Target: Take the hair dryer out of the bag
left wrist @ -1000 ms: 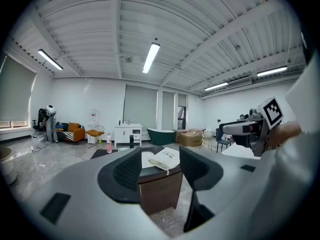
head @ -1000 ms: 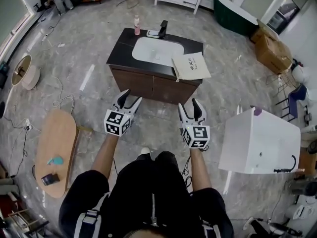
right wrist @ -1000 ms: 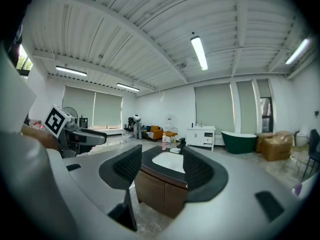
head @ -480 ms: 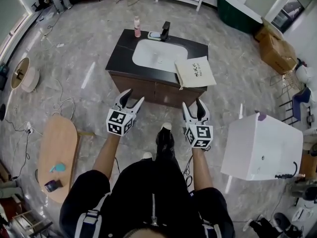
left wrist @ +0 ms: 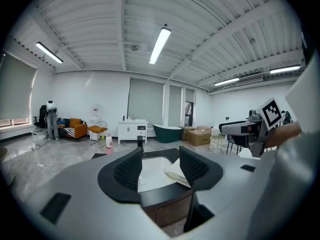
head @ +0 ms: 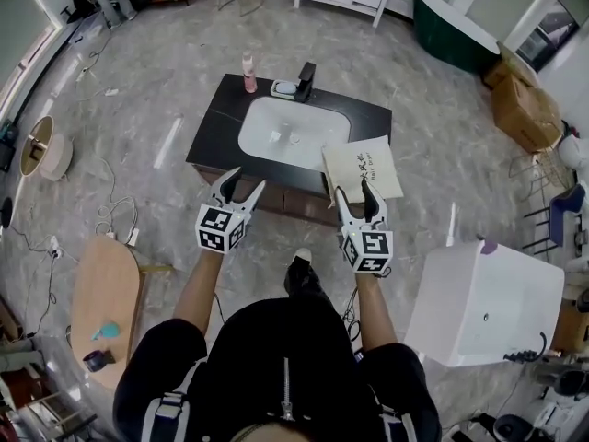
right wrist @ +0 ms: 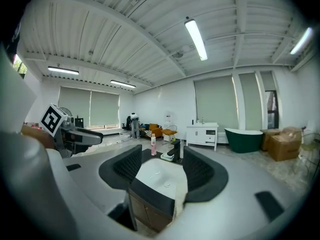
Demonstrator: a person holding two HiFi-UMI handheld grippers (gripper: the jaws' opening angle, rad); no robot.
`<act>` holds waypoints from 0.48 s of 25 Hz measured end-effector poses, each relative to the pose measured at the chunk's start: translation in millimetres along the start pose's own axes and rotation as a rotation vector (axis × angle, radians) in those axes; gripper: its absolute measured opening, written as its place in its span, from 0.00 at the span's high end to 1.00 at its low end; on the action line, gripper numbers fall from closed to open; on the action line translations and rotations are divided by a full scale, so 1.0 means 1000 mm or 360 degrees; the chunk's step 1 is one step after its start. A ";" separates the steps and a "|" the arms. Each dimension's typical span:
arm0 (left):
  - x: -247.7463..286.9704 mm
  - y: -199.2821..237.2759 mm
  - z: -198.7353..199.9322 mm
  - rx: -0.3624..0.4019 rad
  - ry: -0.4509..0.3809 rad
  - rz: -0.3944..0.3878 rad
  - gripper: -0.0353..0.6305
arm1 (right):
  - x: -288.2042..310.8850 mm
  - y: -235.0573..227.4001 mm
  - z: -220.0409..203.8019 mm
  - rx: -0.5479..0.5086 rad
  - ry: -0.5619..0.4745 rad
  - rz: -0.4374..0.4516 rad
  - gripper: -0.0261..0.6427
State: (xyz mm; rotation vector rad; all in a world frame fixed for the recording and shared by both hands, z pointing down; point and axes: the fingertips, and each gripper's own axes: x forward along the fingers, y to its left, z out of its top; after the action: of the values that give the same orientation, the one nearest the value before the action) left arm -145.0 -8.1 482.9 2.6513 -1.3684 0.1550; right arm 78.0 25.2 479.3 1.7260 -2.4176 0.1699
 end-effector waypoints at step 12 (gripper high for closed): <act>0.120 0.032 0.031 -0.0025 0.0012 0.0059 0.59 | 0.120 -0.067 0.024 -0.0059 0.0033 0.0137 0.58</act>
State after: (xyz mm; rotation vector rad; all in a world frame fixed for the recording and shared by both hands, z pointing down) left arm -101.2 -128.3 475.2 2.6115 -1.4108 0.1577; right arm 101.8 -112.9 479.6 1.5976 -2.4657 0.1519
